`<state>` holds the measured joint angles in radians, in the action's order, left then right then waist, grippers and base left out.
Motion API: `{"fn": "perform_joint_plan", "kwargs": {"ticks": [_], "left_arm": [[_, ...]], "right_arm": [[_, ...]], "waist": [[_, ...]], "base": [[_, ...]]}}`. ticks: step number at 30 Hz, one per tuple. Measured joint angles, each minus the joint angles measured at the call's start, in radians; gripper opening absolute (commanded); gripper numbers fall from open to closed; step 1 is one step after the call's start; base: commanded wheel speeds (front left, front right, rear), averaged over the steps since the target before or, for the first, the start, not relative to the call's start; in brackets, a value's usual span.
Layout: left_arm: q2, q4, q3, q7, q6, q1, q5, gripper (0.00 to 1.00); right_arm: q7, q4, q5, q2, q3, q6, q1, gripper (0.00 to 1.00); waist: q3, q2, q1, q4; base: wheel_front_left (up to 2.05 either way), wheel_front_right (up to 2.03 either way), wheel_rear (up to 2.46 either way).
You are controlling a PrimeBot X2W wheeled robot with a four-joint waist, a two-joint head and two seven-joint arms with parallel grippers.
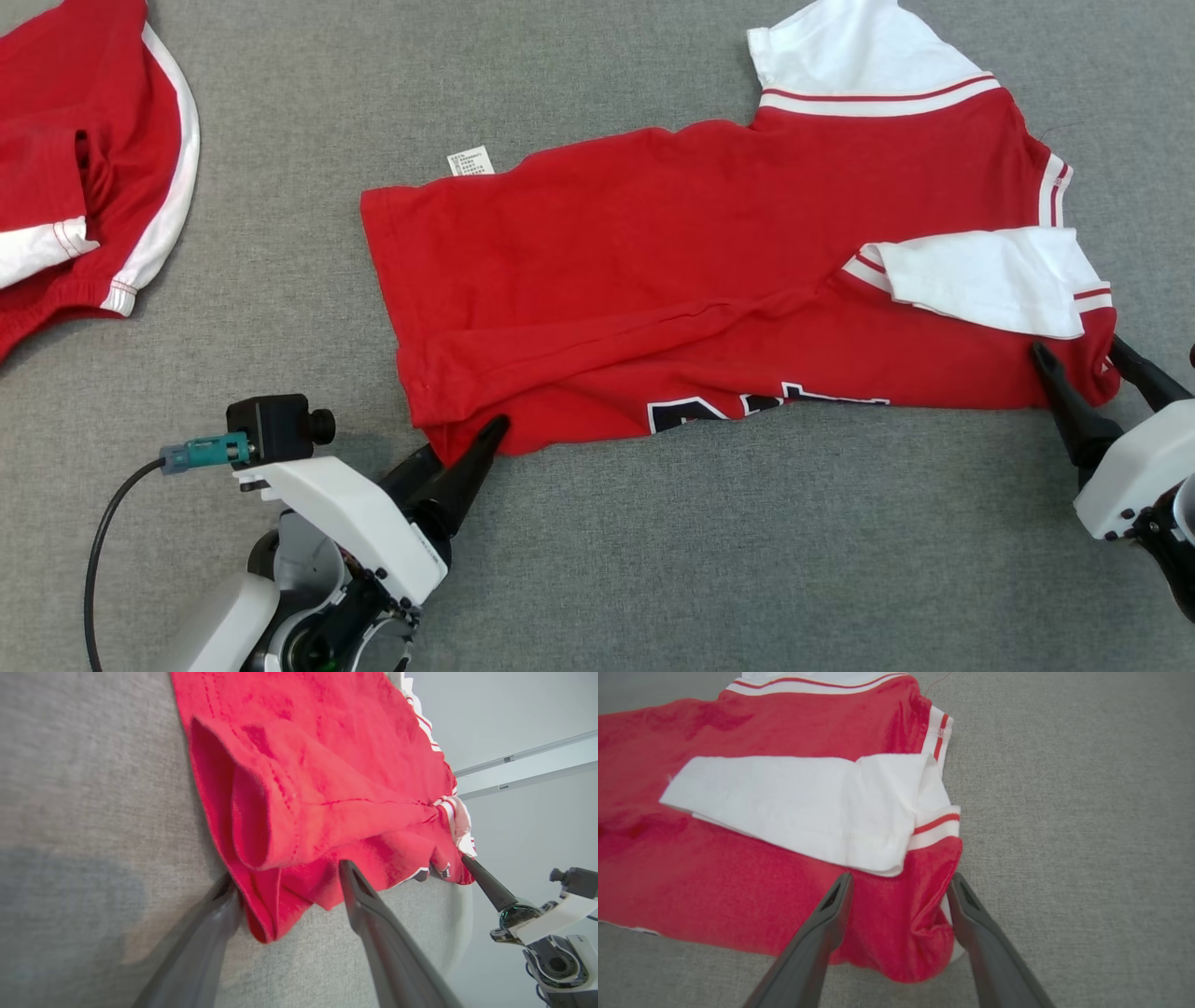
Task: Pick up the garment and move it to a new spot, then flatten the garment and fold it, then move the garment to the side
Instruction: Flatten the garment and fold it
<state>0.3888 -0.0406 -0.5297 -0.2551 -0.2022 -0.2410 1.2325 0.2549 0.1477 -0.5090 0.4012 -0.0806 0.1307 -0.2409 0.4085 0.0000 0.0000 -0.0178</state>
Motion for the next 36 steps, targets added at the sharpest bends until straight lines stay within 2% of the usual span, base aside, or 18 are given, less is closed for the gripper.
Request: {"fn": "perform_joint_plan", "kwargs": {"ticks": [7,8,9,10,11,13,14,17,22,29,36], "left_arm": [[-0.001,0.008,-0.010,-0.003,0.012,0.002,0.000,0.98],[0.000,0.010,-0.010,-0.002,0.013,0.002,-0.001,0.72],[-0.001,0.013,-0.011,0.000,0.014,0.002,-0.003,0.33],[-0.001,0.016,-0.011,0.000,0.015,0.002,-0.005,0.05],[-0.001,0.019,-0.012,0.001,0.018,0.001,-0.007,0.00],[0.001,0.027,-0.017,0.000,0.030,0.000,-0.008,0.00],[0.003,0.029,-0.021,-0.001,0.037,0.000,-0.010,0.00],[0.033,0.008,-0.026,-0.016,0.077,0.012,-0.006,0.00],[0.103,-0.061,-0.027,-0.044,0.105,0.084,0.013,0.00],[0.176,-0.130,0.014,-0.063,0.115,0.181,0.084,0.00],[0.208,-0.136,-0.012,-0.104,0.129,0.249,0.100,0.00]], "right_arm": [[0.010,-0.015,-0.016,0.018,-0.016,0.000,0.008,1.00],[0.012,-0.017,-0.019,0.022,-0.018,0.000,0.011,1.00],[0.013,-0.020,-0.019,0.025,-0.021,0.000,0.012,1.00],[0.017,-0.024,-0.020,0.030,-0.025,0.000,0.014,1.00],[0.018,-0.027,-0.021,0.034,-0.029,0.000,0.015,0.97],[0.018,-0.032,-0.030,0.042,-0.035,0.000,0.015,0.18],[0.019,-0.035,-0.032,0.050,-0.044,0.000,0.016,0.00],[0.025,-0.050,-0.069,0.087,-0.063,0.000,0.034,0.00],[0.045,-0.074,-0.150,0.170,-0.074,0.000,0.103,0.00],[0.109,-0.116,-0.304,0.302,-0.058,0.000,0.207,0.00],[0.241,-0.174,-0.411,0.372,-0.010,0.000,0.293,0.00]], "waist": [[-0.007,0.0000,0.0000,-0.007],[-0.007,0.0000,0.0000,-0.007],[-0.006,0.0000,0.0000,-0.007],[-0.006,0.0000,0.0000,-0.007],[-0.005,0.0000,0.0000,-0.007],[-0.005,0.0000,0.0000,-0.006],[-0.006,0.0000,0.0000,-0.006],[-0.020,0.0000,0.0000,-0.007],[-0.057,0.0000,0.0000,-0.005],[-0.111,0.0000,0.0000,0.001],[-0.127,0.0000,0.0000,0.003]], "base": [[0.00,0.00,0.00],[0.00,0.00,0.00],[0.00,0.00,0.00],[0.00,0.00,0.00],[0.00,0.00,0.00],[0.00,0.00,0.00],[0.00,0.00,0.00],[0.00,0.00,0.00],[0.00,0.00,0.00],[0.00,0.00,0.00],[0.00,0.00,0.00]]}}
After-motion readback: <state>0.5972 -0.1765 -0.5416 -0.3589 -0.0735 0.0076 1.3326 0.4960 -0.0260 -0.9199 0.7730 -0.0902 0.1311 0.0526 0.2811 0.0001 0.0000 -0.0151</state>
